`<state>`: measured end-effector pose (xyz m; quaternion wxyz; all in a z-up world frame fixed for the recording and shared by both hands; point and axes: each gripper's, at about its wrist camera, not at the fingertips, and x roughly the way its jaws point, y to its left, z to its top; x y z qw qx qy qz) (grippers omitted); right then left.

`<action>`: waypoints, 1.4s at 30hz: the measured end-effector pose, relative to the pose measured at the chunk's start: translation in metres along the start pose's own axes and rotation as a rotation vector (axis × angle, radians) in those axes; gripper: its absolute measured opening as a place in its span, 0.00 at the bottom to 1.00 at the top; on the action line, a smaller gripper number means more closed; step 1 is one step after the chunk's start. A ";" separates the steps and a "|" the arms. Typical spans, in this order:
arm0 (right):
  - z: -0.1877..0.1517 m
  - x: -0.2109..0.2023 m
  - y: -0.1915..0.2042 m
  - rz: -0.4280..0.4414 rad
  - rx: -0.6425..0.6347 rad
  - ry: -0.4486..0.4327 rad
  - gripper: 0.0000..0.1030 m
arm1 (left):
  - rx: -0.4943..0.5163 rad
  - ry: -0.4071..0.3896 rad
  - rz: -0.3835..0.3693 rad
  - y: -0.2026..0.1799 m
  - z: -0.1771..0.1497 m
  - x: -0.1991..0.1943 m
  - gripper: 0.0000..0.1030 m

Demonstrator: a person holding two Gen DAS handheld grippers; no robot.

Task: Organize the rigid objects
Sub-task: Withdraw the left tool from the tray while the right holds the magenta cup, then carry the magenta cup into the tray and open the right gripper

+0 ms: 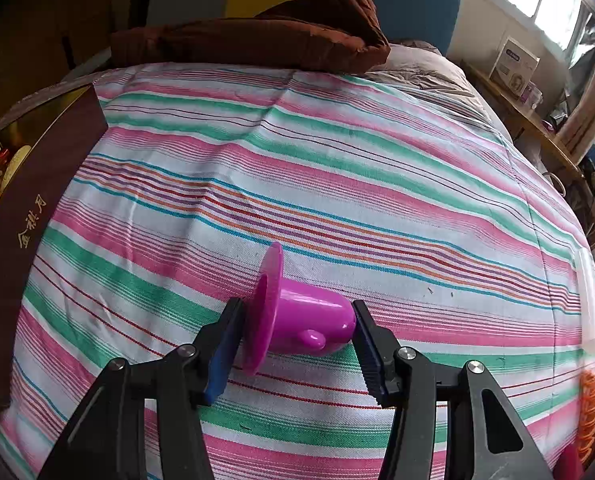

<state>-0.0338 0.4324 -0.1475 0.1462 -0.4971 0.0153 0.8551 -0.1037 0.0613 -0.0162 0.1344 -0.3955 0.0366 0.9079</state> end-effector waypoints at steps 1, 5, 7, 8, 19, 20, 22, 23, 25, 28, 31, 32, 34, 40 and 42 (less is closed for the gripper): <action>0.000 0.000 0.000 -0.003 -0.002 -0.001 0.52 | -0.006 -0.009 0.018 0.004 -0.008 -0.007 0.44; -0.001 0.000 0.000 -0.003 0.003 -0.004 0.52 | -0.027 -0.039 0.047 0.013 -0.033 -0.030 0.45; -0.001 0.000 -0.001 -0.001 0.008 -0.006 0.52 | -0.030 -0.044 0.044 0.015 -0.042 -0.040 0.45; -0.002 0.000 -0.001 -0.002 0.008 -0.008 0.52 | -0.027 -0.049 0.047 0.016 -0.046 -0.045 0.45; -0.005 -0.001 -0.004 0.009 0.040 -0.007 0.52 | -0.030 -0.080 0.080 0.024 -0.066 -0.067 0.45; -0.005 -0.001 -0.003 0.004 0.042 -0.003 0.52 | -0.035 -0.077 0.081 0.026 -0.067 -0.067 0.45; -0.005 -0.003 -0.002 -0.010 0.051 0.009 0.52 | -0.046 -0.068 0.070 0.028 -0.070 -0.065 0.45; -0.005 -0.003 -0.001 -0.015 0.063 0.017 0.52 | -0.048 -0.063 0.069 0.029 -0.071 -0.065 0.45; -0.005 -0.005 -0.001 -0.022 0.078 0.027 0.52 | -0.051 -0.057 0.071 0.029 -0.073 -0.063 0.45; -0.007 -0.007 0.001 -0.038 0.090 0.031 0.52 | -0.052 -0.053 0.073 0.029 -0.076 -0.063 0.45; -0.008 -0.010 0.005 -0.051 0.081 0.032 0.52 | -0.053 -0.051 0.089 0.030 -0.077 -0.062 0.45; -0.008 -0.011 0.006 -0.053 0.080 0.037 0.52 | -0.056 -0.053 0.095 0.031 -0.078 -0.063 0.45; -0.008 -0.013 0.010 -0.063 0.068 0.045 0.51 | -0.059 -0.057 0.099 0.033 -0.079 -0.063 0.45; -0.001 -0.030 0.021 -0.047 0.068 0.032 0.49 | -0.075 -0.074 0.121 0.039 -0.079 -0.069 0.45; 0.007 -0.045 0.031 -0.008 0.065 -0.006 0.49 | -0.082 -0.079 0.125 0.042 -0.079 -0.071 0.45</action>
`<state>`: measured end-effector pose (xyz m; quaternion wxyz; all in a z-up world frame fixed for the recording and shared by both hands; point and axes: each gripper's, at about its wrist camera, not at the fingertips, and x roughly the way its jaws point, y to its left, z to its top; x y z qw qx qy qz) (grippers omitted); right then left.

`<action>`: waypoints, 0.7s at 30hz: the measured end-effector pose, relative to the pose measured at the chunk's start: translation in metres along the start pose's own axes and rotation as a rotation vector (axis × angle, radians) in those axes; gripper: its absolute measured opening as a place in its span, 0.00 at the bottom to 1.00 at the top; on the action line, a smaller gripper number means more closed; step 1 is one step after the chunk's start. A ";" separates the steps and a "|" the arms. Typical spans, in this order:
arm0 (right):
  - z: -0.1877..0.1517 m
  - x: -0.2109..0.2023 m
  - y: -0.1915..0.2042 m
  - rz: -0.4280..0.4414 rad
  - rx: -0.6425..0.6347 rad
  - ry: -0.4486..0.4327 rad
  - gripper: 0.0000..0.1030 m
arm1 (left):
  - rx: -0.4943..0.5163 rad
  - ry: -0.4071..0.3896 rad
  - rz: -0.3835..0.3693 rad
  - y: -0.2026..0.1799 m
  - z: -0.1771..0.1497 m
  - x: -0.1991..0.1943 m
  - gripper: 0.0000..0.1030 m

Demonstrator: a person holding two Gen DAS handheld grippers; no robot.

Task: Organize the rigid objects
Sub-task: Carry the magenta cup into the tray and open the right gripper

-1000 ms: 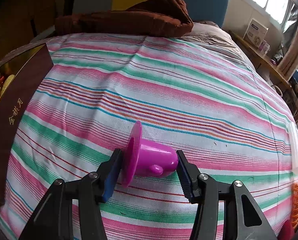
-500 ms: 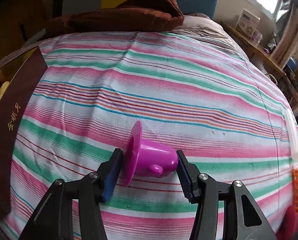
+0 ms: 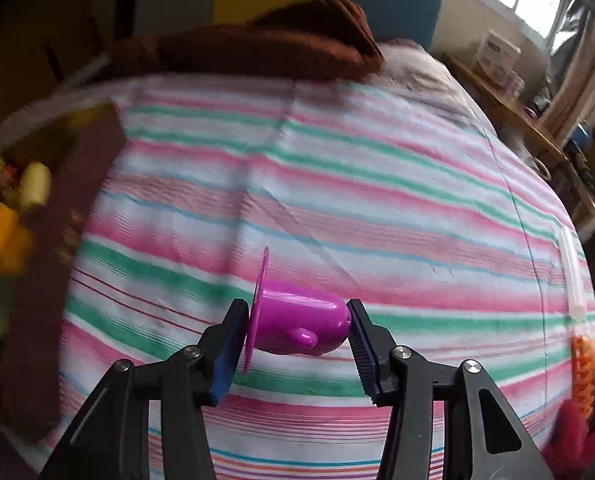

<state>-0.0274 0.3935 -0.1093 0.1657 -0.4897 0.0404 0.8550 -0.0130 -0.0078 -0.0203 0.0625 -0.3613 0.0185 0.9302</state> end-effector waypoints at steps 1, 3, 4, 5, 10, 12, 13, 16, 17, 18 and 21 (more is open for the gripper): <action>0.004 -0.008 0.007 0.021 -0.008 -0.022 0.49 | -0.004 0.000 -0.001 0.001 0.000 0.000 0.45; 0.014 -0.026 0.026 0.066 -0.042 -0.073 0.49 | -0.014 0.000 -0.005 0.004 0.000 0.000 0.45; 0.018 -0.035 0.036 0.086 -0.060 -0.095 0.49 | -0.019 0.001 -0.006 0.006 -0.001 0.000 0.45; 0.022 -0.042 0.046 0.108 -0.079 -0.115 0.49 | -0.023 0.002 -0.005 0.007 -0.001 0.000 0.45; 0.032 -0.070 0.110 0.255 -0.154 -0.168 0.49 | -0.052 0.020 0.020 0.019 -0.005 0.004 0.45; 0.033 -0.071 0.135 0.312 -0.175 -0.156 0.49 | -0.061 0.023 0.030 0.024 -0.006 0.005 0.46; 0.034 -0.069 0.148 0.333 -0.188 -0.142 0.49 | -0.067 0.026 0.033 0.026 -0.007 0.006 0.46; 0.037 -0.056 0.180 0.353 -0.219 -0.097 0.49 | -0.081 0.024 0.039 0.032 -0.008 0.006 0.47; 0.038 -0.051 0.188 0.354 -0.224 -0.082 0.49 | -0.083 0.022 0.046 0.033 -0.008 0.006 0.51; 0.039 -0.045 0.199 0.350 -0.225 -0.059 0.49 | -0.083 0.022 0.048 0.033 -0.007 0.006 0.54; 0.040 -0.025 0.218 0.338 -0.226 0.007 0.49 | -0.090 0.006 0.047 0.034 -0.006 0.004 0.56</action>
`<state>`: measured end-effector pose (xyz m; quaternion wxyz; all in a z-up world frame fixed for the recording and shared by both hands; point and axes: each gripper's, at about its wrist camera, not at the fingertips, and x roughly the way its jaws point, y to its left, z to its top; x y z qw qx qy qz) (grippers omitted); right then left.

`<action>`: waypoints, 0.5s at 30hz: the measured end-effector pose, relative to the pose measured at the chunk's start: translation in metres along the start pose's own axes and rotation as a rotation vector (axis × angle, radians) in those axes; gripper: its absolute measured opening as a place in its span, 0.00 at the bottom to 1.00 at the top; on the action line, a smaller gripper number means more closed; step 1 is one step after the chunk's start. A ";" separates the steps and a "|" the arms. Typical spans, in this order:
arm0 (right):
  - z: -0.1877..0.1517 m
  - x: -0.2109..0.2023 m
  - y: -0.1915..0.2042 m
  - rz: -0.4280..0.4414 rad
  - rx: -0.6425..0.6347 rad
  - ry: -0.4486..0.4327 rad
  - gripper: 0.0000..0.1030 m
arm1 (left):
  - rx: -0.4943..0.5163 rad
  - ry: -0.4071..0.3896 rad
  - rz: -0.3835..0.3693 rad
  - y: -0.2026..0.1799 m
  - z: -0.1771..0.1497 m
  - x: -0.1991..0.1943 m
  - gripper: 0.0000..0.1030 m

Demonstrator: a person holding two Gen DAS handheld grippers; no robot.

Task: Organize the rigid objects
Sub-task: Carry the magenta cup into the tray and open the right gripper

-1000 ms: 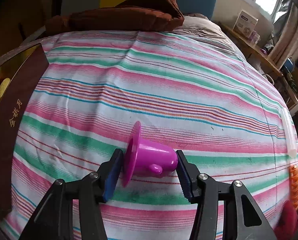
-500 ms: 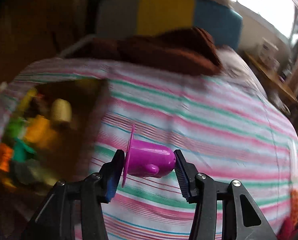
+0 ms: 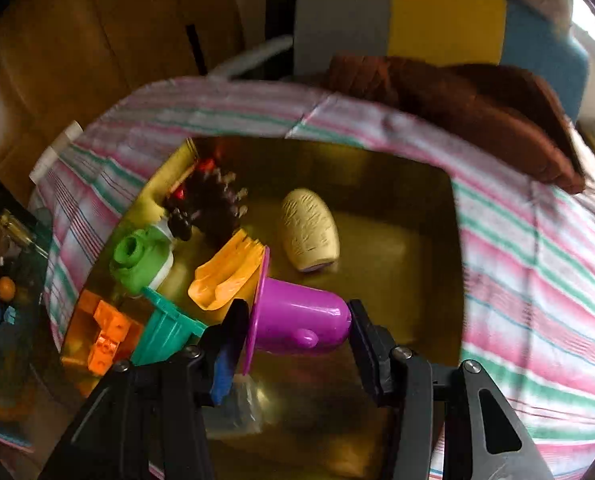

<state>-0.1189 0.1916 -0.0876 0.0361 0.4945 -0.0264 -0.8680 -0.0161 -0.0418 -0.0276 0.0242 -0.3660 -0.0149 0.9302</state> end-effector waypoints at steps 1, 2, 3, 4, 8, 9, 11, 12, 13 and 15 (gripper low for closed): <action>0.001 0.008 0.004 -0.011 -0.004 0.021 0.49 | 0.001 -0.002 0.006 0.000 0.000 0.000 0.58; 0.000 0.016 0.007 -0.025 -0.007 0.041 0.50 | 0.000 0.000 0.013 -0.001 0.001 0.001 0.58; -0.001 0.022 0.007 -0.037 -0.004 0.061 0.50 | -0.001 0.003 0.014 -0.001 0.001 0.001 0.58; -0.002 0.027 0.008 -0.041 -0.002 0.077 0.49 | -0.005 0.008 0.008 -0.001 0.001 0.003 0.58; -0.008 0.042 0.007 -0.050 0.012 0.112 0.51 | -0.011 0.030 0.007 -0.003 0.002 0.006 0.59; -0.009 0.041 0.005 -0.048 0.017 0.110 0.51 | -0.005 0.033 0.009 -0.005 0.003 0.007 0.59; -0.009 0.034 0.002 -0.036 0.027 0.071 0.60 | -0.003 0.025 0.018 -0.007 0.004 0.005 0.59; -0.009 0.030 0.001 -0.029 0.034 0.054 0.67 | -0.006 0.017 0.018 -0.007 0.004 0.003 0.59; -0.010 0.026 0.000 -0.026 0.039 0.040 0.68 | -0.007 0.011 0.017 -0.008 0.005 0.002 0.59; -0.013 0.016 -0.002 -0.017 0.048 0.003 0.68 | -0.009 -0.002 0.017 -0.008 0.006 -0.002 0.59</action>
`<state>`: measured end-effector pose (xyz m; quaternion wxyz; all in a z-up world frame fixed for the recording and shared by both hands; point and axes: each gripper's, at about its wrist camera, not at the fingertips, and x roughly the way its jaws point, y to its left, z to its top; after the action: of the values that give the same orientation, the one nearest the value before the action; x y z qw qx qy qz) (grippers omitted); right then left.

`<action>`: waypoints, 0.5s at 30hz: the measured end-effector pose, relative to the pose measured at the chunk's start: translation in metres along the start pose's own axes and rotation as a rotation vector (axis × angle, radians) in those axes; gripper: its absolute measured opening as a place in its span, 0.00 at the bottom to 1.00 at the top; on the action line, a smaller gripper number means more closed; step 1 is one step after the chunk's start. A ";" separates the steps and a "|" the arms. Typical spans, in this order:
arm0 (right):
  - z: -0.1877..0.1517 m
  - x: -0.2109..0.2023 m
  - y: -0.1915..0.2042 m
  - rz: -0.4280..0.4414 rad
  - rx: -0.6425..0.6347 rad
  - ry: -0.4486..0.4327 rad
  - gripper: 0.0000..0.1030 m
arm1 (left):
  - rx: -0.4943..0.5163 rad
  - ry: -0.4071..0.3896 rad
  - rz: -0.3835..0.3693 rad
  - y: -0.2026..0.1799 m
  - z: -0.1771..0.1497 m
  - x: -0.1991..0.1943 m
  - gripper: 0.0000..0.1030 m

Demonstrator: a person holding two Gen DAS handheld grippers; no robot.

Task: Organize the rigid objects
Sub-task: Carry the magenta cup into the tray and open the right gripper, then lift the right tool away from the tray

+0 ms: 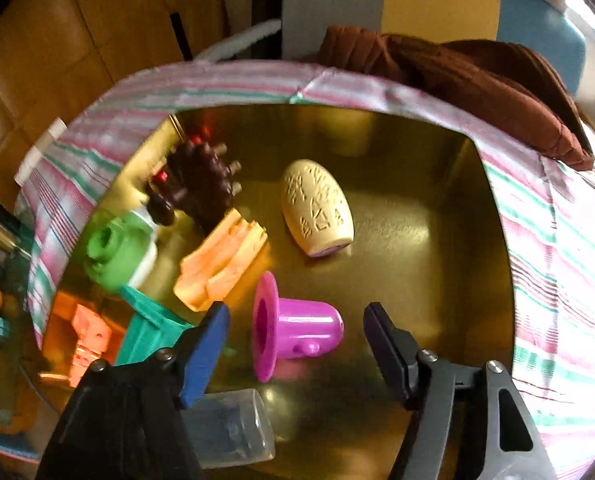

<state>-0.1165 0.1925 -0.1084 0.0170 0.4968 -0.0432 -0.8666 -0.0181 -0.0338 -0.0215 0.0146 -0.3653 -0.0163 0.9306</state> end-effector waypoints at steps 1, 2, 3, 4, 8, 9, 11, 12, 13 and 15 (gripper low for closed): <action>-0.002 -0.005 -0.001 -0.002 0.006 -0.018 0.69 | -0.003 -0.006 0.001 0.000 0.001 -0.002 0.59; -0.005 -0.013 -0.003 -0.002 0.013 -0.049 0.72 | -0.005 -0.010 0.002 -0.001 0.001 -0.004 0.59; -0.005 -0.018 -0.002 -0.001 0.017 -0.068 0.74 | -0.009 -0.016 0.005 -0.001 0.001 -0.006 0.59; -0.006 -0.025 -0.002 -0.003 0.022 -0.094 0.75 | -0.012 -0.023 0.009 -0.002 0.002 -0.007 0.59; -0.015 -0.048 0.001 -0.023 0.029 -0.186 0.81 | -0.019 -0.025 -0.006 -0.002 0.001 -0.012 0.59; -0.021 -0.056 0.003 -0.036 0.027 -0.209 0.81 | -0.018 -0.024 -0.009 -0.003 0.000 -0.013 0.59; -0.031 -0.067 0.005 -0.060 0.028 -0.245 0.82 | -0.017 -0.018 -0.017 -0.005 -0.002 -0.014 0.59; -0.037 -0.076 0.004 -0.073 0.033 -0.263 0.83 | -0.015 -0.018 -0.026 -0.006 -0.003 -0.015 0.59; -0.041 -0.081 0.005 -0.084 0.036 -0.279 0.84 | -0.007 -0.021 -0.028 -0.007 -0.004 -0.017 0.59; -0.051 -0.093 0.006 -0.106 0.041 -0.309 0.85 | 0.005 -0.030 -0.030 -0.011 -0.006 -0.020 0.59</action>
<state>-0.0260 0.1904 -0.0537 -0.0455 0.3595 -0.0366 -0.9313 0.0006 -0.0239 -0.0117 0.0291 -0.3510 -0.0194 0.9357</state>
